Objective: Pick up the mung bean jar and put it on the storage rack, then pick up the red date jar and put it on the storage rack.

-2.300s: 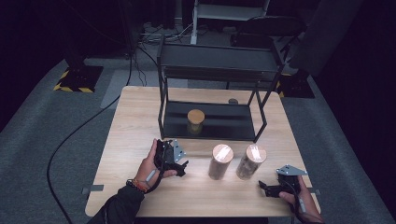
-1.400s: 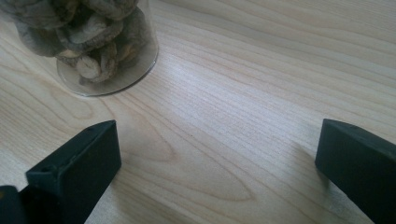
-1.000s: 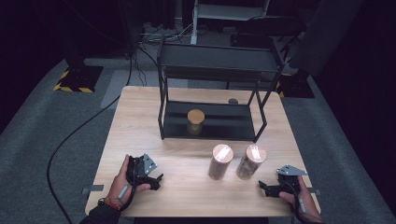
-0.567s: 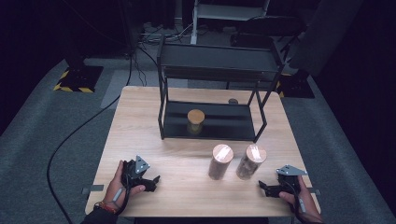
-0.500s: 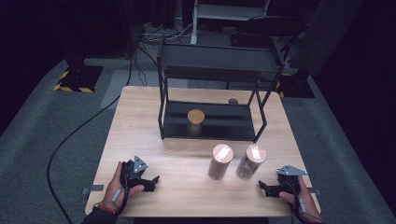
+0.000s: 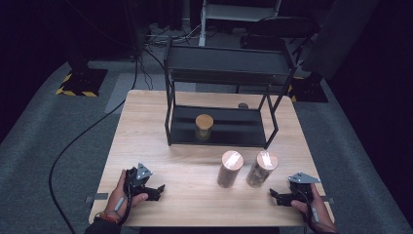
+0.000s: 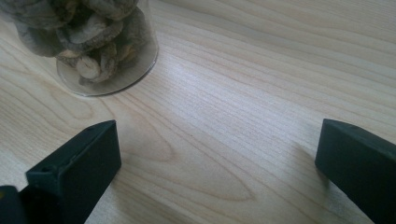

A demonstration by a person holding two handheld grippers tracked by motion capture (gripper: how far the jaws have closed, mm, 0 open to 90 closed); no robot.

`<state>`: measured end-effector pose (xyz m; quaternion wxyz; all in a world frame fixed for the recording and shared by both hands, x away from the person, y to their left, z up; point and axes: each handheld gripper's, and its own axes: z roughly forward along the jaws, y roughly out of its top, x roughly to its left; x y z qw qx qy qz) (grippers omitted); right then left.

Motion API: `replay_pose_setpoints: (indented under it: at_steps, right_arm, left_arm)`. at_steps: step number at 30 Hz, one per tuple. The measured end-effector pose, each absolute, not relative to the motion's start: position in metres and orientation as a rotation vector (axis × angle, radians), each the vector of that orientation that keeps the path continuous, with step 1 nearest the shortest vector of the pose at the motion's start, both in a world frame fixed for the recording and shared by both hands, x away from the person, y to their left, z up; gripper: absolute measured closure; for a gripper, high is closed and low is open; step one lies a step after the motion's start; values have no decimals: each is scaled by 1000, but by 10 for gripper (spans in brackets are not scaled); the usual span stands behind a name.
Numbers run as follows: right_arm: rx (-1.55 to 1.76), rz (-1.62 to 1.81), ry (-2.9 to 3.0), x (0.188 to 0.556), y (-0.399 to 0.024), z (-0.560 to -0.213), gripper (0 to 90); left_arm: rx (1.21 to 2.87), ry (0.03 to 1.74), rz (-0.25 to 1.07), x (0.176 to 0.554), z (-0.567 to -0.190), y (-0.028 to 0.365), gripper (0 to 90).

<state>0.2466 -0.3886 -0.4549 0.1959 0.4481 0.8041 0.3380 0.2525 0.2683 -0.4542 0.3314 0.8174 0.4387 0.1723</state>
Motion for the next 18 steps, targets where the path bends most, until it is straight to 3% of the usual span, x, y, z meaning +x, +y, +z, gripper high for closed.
replay_pose_setpoints:
  at_steps: [18]
  right_arm:
    - [1259, 945, 2249, 246, -388, -455, 0]
  left_arm:
    - [2138, 1144, 449, 253, -454, 269, 4]
